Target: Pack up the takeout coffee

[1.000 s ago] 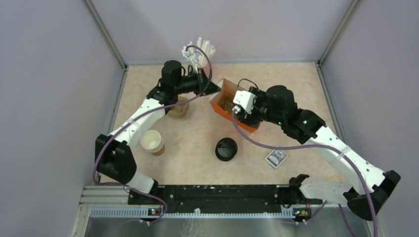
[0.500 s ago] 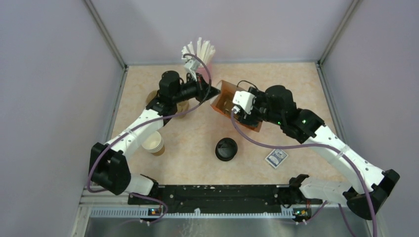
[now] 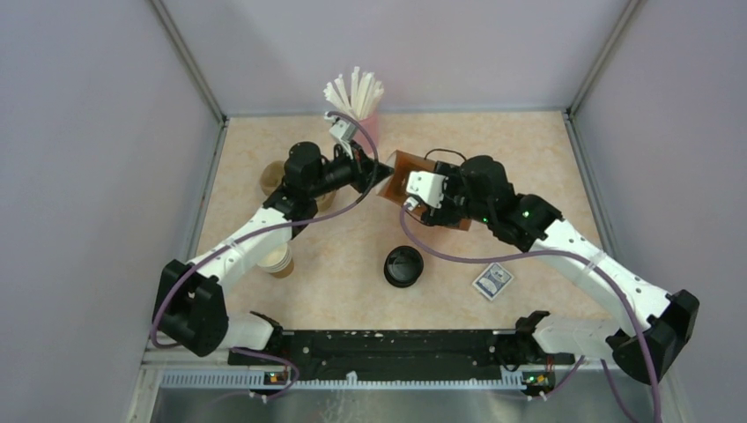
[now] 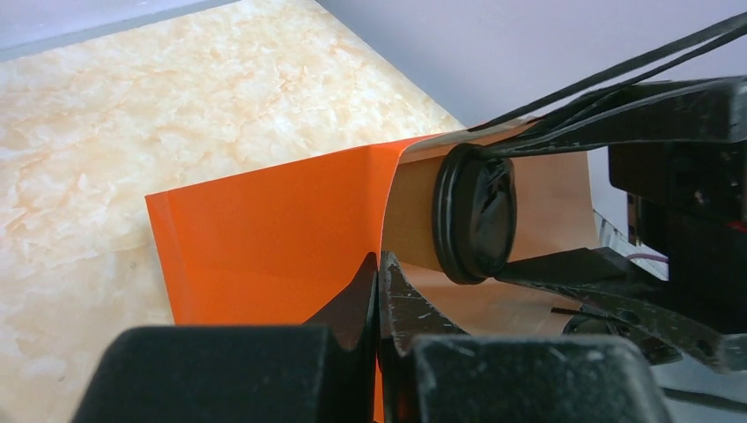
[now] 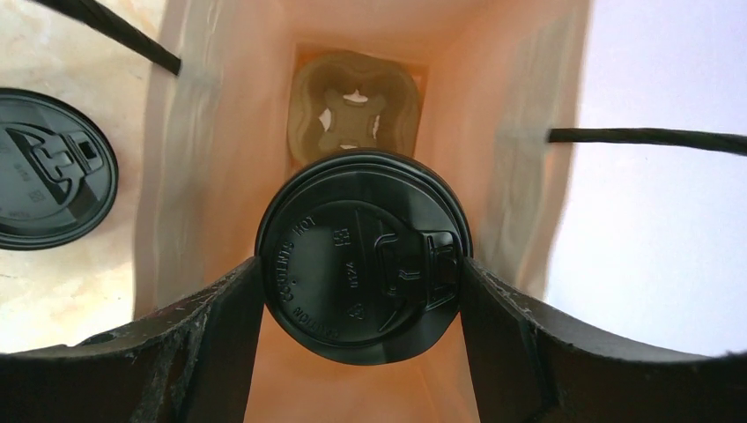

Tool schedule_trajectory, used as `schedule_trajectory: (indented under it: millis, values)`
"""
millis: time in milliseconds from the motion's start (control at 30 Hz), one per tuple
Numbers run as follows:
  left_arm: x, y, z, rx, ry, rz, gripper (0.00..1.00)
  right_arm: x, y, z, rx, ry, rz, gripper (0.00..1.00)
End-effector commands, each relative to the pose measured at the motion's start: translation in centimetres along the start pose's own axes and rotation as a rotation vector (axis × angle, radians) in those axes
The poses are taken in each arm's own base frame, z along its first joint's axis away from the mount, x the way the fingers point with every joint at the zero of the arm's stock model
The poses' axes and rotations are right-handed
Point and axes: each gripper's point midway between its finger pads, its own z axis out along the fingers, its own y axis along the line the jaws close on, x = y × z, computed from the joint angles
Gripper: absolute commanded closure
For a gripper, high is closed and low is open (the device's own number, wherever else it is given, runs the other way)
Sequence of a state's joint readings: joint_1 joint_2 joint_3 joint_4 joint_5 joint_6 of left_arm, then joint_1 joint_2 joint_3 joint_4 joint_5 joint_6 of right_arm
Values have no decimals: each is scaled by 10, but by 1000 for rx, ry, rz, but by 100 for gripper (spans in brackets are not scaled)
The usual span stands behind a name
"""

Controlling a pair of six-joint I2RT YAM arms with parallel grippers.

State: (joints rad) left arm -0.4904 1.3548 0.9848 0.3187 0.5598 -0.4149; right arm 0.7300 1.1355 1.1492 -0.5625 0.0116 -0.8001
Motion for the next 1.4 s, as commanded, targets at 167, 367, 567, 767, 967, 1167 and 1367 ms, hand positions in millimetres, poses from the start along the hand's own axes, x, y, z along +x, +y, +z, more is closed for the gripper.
schedule_trajectory:
  millis: [167, 367, 567, 767, 967, 1167, 1367]
  values:
    - [-12, -13, -13, 22, -51, 120, 100, 21, 11, 17, -2, 47, -47, 36]
    - [-8, 1, -15, -80, -30, 92, 100, 32, 11, 15, 24, 71, -100, 36]
    - [-1, -16, -5, -79, -42, 95, 100, 45, 13, 23, 34, 121, -117, 36]
    - [-2, -28, -10, -40, -89, 26, 100, 56, 12, 21, 64, 148, -104, 36]
    - [-1, -29, -15, -45, -92, 31, 100, 77, 20, 13, 49, 189, -120, 36]
    - [16, -28, -6, -11, -27, 51, 98, 81, 25, 22, 20, 191, -120, 36]
    - [28, -13, -7, -98, 36, 17, 69, 79, 29, 29, 2, 172, -123, 36]
